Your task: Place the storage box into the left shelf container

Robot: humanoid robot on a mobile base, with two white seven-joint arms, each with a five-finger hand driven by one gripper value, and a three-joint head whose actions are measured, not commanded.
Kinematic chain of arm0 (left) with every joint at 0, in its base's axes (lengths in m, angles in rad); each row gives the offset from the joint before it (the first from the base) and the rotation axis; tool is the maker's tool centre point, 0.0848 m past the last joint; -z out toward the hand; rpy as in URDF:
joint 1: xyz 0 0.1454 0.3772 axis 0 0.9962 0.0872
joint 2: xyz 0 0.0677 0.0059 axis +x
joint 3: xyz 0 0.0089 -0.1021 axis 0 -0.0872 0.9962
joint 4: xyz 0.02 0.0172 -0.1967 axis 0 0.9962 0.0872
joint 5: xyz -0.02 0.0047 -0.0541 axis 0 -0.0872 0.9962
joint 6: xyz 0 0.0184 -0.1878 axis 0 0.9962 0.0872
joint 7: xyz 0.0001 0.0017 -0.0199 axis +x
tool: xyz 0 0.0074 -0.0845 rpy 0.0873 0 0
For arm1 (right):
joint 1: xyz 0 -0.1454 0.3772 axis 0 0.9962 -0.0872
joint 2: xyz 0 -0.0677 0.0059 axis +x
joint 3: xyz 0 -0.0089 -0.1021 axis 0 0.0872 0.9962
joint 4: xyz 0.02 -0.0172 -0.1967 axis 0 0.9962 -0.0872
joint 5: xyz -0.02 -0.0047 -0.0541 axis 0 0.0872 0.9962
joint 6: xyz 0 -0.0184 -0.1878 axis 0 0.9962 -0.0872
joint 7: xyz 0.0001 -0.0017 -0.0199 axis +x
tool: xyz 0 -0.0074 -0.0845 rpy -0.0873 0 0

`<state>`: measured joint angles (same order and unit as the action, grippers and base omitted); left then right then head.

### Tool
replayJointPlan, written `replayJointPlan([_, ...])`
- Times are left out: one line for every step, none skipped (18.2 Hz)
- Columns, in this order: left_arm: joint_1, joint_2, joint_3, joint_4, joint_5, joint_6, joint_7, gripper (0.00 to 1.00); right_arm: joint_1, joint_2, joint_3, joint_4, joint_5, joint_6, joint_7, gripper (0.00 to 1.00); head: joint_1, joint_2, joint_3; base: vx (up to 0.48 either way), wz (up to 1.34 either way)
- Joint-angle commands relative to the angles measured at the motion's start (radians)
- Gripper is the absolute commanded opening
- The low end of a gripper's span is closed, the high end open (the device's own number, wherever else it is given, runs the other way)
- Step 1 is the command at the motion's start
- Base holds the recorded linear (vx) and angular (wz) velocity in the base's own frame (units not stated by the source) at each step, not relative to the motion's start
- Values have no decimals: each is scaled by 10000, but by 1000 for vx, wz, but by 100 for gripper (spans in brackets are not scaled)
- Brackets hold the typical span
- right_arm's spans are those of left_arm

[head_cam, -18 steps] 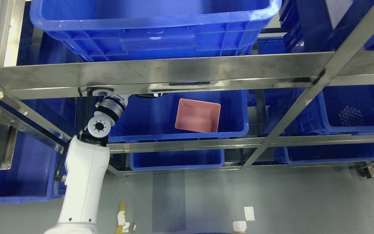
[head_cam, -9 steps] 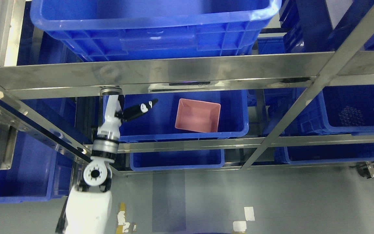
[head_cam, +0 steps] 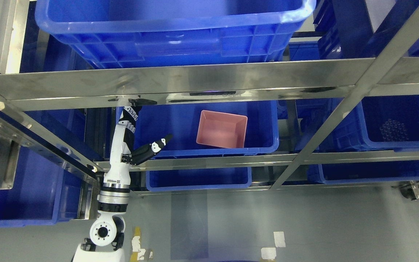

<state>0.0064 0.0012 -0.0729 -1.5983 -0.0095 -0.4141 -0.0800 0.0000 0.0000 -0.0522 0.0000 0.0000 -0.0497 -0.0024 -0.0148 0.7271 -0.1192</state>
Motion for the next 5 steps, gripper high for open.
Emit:
replayJointPlan([411,163,254,-829,387,336,3,100,-31,-175,0,-175,-215,6,-7,100,0,0,0,0,0])
replayJointPlan([426,163,238,-829,387,367,3,100,-31,-175,0,-175,-215,6,-7,100,0,0,0,0,0])
replayJointPlan([426,163,238,-829,387,383,3,100,-31,-175,0,-175,-215,-9,-7,100,0,0,0,0,0])
replayJointPlan([472,163,238,-829,402,398,3,100,-31,-175,0,-175,-215,6,-7,100,0,0,0,0,0])
replayJointPlan([533,163,223,-829,463,413,3,100,-46,-175,-15,-175,-215,6,-7,100,0,0,0,0,0])
